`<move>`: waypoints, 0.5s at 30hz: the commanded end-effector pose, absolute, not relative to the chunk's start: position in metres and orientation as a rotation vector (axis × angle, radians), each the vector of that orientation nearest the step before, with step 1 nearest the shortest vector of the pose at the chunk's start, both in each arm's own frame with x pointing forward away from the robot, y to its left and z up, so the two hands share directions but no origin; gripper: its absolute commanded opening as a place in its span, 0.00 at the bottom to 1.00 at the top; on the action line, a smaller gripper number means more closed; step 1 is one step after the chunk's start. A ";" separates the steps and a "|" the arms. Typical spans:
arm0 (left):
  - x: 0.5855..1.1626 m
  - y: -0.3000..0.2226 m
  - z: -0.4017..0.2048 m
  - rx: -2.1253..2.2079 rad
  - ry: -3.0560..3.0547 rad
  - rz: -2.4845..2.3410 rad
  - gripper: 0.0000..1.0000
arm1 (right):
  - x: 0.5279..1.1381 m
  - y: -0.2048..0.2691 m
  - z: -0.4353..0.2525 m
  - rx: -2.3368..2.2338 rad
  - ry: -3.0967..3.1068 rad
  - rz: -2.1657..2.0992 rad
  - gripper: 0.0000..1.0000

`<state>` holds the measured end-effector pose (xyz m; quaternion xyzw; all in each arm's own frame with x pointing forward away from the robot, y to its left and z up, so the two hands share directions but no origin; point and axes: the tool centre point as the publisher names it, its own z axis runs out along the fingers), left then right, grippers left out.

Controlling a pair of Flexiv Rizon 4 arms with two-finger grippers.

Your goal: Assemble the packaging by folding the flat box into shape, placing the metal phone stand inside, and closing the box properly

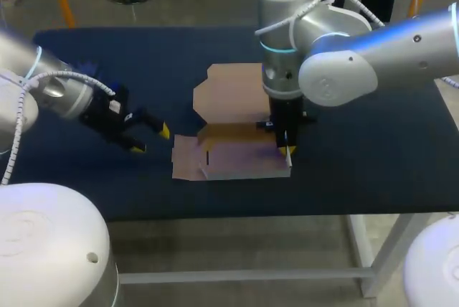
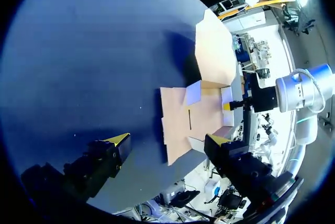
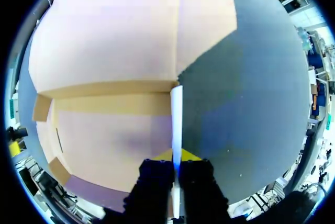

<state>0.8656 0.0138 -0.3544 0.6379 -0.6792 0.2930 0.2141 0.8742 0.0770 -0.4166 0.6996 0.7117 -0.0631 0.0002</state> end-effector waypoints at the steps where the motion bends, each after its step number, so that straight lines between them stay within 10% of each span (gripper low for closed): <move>1: 0.872 0.009 -0.367 1.717 -1.869 0.832 0.96 | 0.874 0.077 -0.416 2.197 2.237 -0.202 0.00; 15: 0.869 -0.007 -0.384 1.605 -1.849 0.826 0.88 | 0.874 0.077 -0.416 2.197 2.237 -0.202 0.00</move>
